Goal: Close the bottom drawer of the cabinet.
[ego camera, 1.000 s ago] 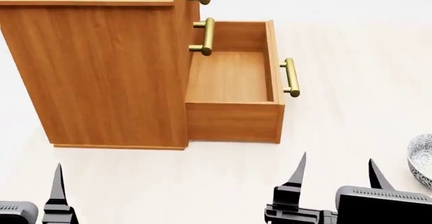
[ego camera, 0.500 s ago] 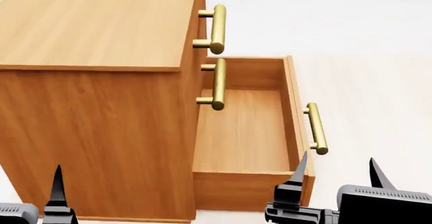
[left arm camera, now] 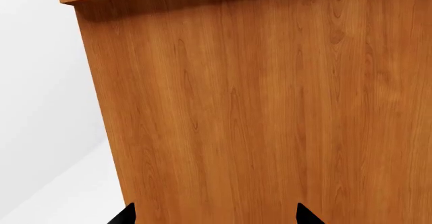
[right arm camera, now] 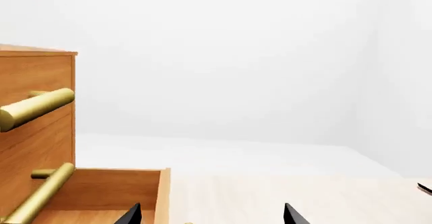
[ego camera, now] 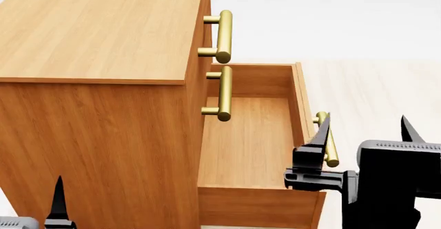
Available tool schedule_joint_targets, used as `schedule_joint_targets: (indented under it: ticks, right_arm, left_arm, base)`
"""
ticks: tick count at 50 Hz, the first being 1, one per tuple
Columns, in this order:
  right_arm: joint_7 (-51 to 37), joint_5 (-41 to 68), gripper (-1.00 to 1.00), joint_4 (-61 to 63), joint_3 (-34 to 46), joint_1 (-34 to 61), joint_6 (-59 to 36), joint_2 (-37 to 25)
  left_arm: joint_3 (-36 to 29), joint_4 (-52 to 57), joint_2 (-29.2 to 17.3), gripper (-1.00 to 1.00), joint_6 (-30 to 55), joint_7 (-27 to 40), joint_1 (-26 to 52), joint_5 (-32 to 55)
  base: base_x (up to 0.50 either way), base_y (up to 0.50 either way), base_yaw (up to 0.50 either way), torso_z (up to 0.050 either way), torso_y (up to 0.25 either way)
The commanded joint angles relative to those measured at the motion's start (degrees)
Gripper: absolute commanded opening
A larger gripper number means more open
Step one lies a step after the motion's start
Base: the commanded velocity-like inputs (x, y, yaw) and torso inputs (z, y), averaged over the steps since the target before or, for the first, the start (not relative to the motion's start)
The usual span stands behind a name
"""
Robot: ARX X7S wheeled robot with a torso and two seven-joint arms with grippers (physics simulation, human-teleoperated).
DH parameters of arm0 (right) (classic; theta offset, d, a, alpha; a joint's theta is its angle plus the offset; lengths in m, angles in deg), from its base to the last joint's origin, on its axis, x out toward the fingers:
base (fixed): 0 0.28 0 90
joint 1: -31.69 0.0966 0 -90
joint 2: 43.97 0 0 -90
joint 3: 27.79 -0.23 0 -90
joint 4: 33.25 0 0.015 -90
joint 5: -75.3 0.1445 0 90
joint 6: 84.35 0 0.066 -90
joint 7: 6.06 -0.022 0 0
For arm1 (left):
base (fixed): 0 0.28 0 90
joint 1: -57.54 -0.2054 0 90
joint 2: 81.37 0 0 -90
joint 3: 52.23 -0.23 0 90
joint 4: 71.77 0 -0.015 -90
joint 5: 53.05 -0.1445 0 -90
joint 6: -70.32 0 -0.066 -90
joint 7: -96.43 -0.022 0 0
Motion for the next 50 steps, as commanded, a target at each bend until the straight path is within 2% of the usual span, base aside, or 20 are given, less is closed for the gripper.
schedule_joint_targets:
  ticks: [1,13,22,32,43,50]
  right_arm:
    - [1.1,0.4,1.0,0.4,0.3,12.9,-10.3,-5.2]
    - [4.1,-1.5,1.0,-14.2,0.5,21.7,-7.5,-9.5]
    - [5.3,-1.8,1.0,-20.7,-0.6,20.2,-4.2,-10.9]
    - [9.7,-0.9,1.0,-28.6,-1.3,15.0,4.2,-11.8]
    - [10.6,-1.2,1.0,-46.6,-4.1,9.5,22.9,-7.6]
    - [10.1,-2.5,1.0,-55.0,-4.1,7.9,29.5,-6.1]
  left_arm:
    - [0.0,0.1,-0.3,1.0,-0.9,0.1,-1.0,0.4]
    - [-0.2,0.0,-0.5,1.0,-1.3,0.2,-1.2,0.7]
    - [-0.5,-0.2,-0.7,1.0,-1.7,0.3,-1.2,0.6]
    - [-0.4,0.0,-1.1,1.0,-1.4,0.5,-1.1,0.9]
    - [-0.9,0.6,-1.4,1.0,-1.4,0.6,-1.3,1.0]
    - [-0.4,0.4,-1.7,1.0,-1.7,0.7,-1.6,1.3]
  base:
    - [0.0,0.0,0.0,0.0,0.0]
    - [0.0,0.0,0.0,0.0,0.0]
    - [0.0,0.0,0.0,0.0,0.0]
    - [0.0,0.0,0.0,0.0,0.0]
    - [0.0,0.0,0.0,0.0,0.0]
    - [0.0,0.0,0.0,0.0,0.0]
